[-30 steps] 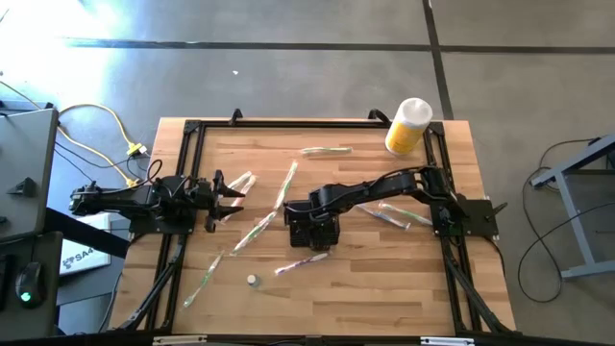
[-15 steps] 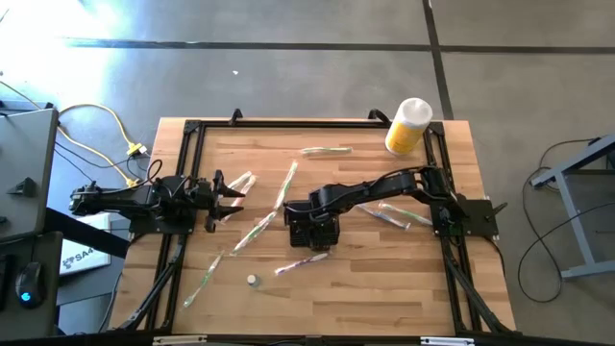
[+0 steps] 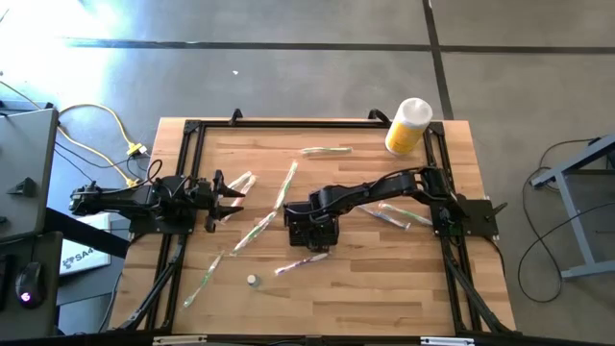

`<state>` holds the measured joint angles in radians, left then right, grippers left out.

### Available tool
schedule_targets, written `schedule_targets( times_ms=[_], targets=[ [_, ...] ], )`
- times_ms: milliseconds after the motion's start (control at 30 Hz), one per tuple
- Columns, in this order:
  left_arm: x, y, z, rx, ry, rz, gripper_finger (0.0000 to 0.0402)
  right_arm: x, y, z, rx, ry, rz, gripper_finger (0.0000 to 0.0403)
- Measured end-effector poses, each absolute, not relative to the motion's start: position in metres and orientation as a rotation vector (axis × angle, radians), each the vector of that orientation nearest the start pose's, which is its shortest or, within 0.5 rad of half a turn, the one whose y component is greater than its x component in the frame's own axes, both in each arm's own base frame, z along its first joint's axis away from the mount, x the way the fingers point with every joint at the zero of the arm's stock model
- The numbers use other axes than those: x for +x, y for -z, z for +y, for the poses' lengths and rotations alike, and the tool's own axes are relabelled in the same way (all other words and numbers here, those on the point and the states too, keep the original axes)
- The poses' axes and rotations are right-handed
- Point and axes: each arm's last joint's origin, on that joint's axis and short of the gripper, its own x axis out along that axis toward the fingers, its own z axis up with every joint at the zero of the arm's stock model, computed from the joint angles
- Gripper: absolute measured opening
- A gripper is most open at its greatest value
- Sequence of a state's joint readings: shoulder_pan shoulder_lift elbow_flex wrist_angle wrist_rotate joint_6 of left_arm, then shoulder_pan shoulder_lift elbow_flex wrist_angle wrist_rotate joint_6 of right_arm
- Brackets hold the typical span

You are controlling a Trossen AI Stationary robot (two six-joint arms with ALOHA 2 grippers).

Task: Pick & Place toothbrushing station
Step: Put the right blue mouthwash into the black wire organizer

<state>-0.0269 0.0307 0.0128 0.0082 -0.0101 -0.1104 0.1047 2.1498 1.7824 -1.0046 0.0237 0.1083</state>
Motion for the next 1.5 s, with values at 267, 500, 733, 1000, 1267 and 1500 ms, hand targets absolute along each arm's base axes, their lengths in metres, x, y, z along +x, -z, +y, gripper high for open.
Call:
schedule_targets(
  times_ms=[267, 500, 733, 1000, 1267, 1500],
  targets=[
    [0.0988, -0.1663, -0.0024, -0.110, 0.016, 0.011, 0.0181, 0.4314, -0.1977, 0.0447, 0.000, 0.008, 1.370, 0.0105],
    [0.0988, -0.1662, -0.0024, -0.110, 0.017, 0.011, 0.0181, 0.4315, -0.1977, 0.0445, -0.003, 0.008, 1.370, 0.0105],
    [0.0988, -0.1661, -0.0026, -0.110, 0.024, 0.013, 0.0181, 0.4318, -0.1978, 0.0474, -0.007, 0.001, 1.364, 0.0105],
    [0.0988, -0.1661, -0.0026, -0.110, 0.025, 0.013, 0.0181, 0.4320, -0.1979, 0.0474, -0.013, 0.006, 1.360, 0.0105],
    [0.0988, -0.1660, -0.0026, -0.110, 0.025, 0.013, 0.0181, 0.4327, -0.1980, 0.0478, -0.005, -0.007, 1.354, 0.0105],
    [0.0988, -0.1660, -0.0028, -0.110, 0.030, 0.014, 0.0181, 0.4331, -0.1986, 0.0483, 0.004, -0.007, 1.350, 0.0134]
  ],
)
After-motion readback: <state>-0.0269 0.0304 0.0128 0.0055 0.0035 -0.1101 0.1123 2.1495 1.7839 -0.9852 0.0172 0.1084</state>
